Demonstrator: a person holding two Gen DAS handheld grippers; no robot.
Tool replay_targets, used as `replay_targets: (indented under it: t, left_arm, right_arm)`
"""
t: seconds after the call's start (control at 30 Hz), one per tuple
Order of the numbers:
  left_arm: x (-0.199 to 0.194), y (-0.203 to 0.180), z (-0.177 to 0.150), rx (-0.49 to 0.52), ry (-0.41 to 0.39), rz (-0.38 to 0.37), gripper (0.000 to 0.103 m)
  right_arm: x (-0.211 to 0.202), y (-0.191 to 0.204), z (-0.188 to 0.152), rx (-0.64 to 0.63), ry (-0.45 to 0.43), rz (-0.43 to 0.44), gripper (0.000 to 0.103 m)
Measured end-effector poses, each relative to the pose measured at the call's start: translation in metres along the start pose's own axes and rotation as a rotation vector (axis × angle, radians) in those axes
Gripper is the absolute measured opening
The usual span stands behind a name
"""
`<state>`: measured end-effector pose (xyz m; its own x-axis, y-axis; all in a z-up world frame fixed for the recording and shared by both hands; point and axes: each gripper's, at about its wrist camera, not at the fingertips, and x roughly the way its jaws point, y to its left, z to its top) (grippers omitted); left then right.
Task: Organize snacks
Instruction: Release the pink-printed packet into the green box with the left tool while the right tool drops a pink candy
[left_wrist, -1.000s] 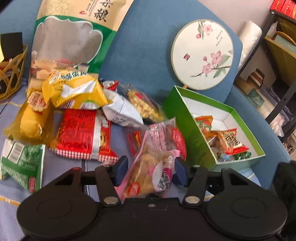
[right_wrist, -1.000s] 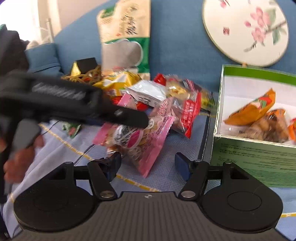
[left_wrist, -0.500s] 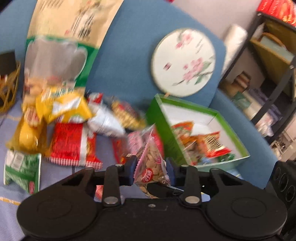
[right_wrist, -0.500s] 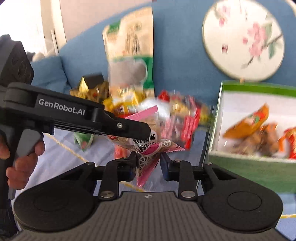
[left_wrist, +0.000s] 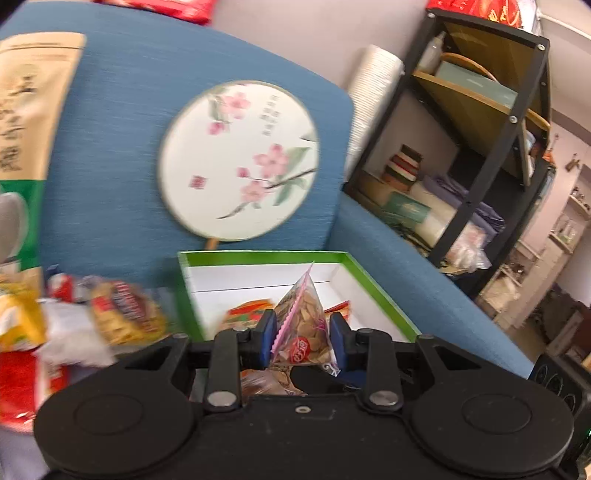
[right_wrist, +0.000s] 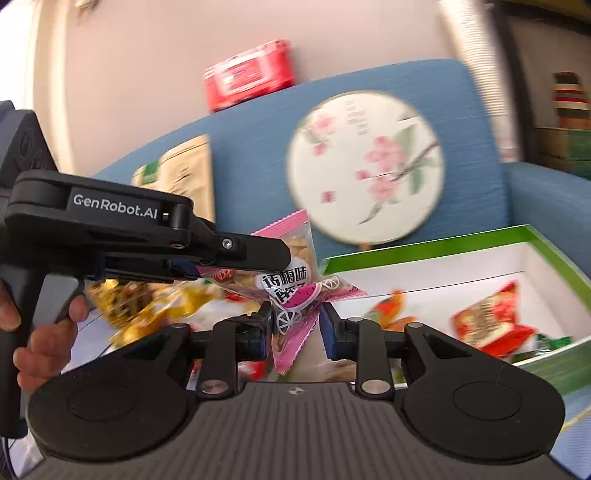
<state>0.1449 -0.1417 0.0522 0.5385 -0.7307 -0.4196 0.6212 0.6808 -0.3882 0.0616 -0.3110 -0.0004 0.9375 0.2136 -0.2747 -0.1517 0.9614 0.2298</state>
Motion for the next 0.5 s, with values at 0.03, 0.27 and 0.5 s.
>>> replay_targets:
  t: [0.03,0.27,0.5]
  left_arm:
    - [0.007,-0.003,0.002,0.009,0.003,-0.015,0.025]
    - [0.061,-0.02,0.01,0.033,0.053,-0.086,0.025]
    - [0.091,-0.014,0.005,0.02,0.071,-0.03,0.103]
  right_arm:
    - [-0.001,-0.003,0.0,0.008,-0.007,-0.02,0.048]
    - [0.002,-0.035,-0.001,0.066,-0.02,-0.179,0.048]
    - [0.03,-0.055,-0.012,0.088,0.034,-0.349,0.066]
